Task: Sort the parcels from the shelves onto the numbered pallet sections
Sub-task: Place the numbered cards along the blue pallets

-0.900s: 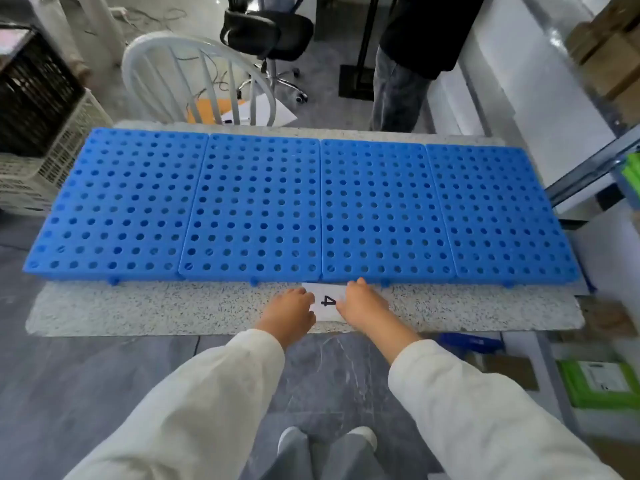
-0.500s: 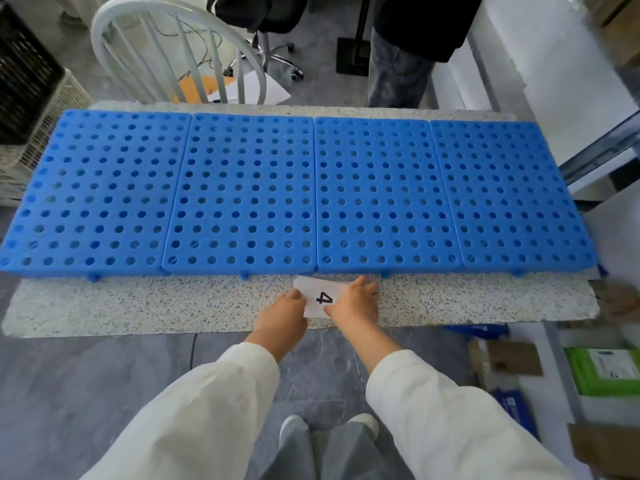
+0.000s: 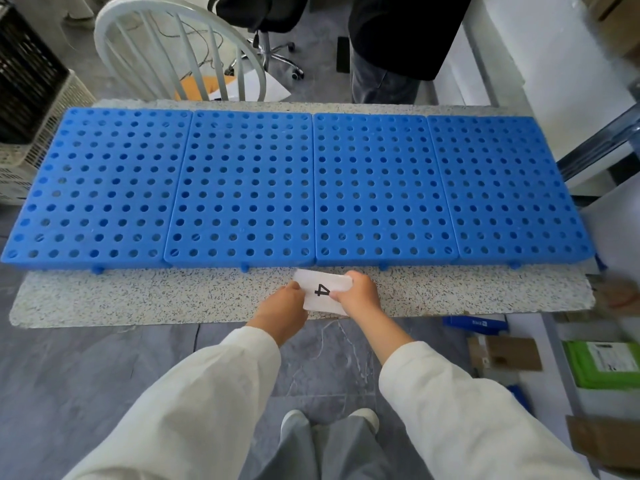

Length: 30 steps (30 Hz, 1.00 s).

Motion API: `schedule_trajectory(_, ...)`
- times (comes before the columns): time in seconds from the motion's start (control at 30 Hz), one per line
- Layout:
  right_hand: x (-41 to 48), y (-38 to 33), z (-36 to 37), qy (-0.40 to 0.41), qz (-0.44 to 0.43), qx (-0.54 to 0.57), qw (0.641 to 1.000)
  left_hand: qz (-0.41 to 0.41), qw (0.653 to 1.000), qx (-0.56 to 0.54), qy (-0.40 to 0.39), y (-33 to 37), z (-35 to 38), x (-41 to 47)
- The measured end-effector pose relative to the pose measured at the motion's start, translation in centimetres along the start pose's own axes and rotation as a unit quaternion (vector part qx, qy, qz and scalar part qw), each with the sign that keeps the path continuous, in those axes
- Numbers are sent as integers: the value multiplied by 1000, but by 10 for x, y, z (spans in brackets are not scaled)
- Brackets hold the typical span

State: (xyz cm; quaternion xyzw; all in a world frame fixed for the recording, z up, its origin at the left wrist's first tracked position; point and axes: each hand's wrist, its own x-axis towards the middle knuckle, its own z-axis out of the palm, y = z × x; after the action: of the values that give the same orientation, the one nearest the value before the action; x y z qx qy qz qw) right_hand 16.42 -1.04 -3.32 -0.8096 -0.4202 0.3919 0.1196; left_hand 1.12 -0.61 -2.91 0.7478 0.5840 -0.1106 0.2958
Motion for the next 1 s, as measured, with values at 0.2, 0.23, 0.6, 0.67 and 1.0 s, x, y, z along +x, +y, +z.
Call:
schedule_trajectory(0.2,-15,-7,-42,9,-36,-20,999,34,997,-13,64,6,-49,-21)
schedule_trajectory(0.23,-19,-12,-53,14,-42,-25,999,41,996,-16,74,7,-61,-25)
schedule_trajectory(0.6,-71,-85,-163,-3,-126,-142,982,134,979,-48,144,55,-148,-51)
schedule_trajectory(0.67,-76,-90,-163,-24,-116,-138,983,154,980,-35,125,59,-147,-51)
schedule_trajectory(1.0,-37,-21,-83,-44,7,-8,999,87,988,5,130,41,-70,-25)
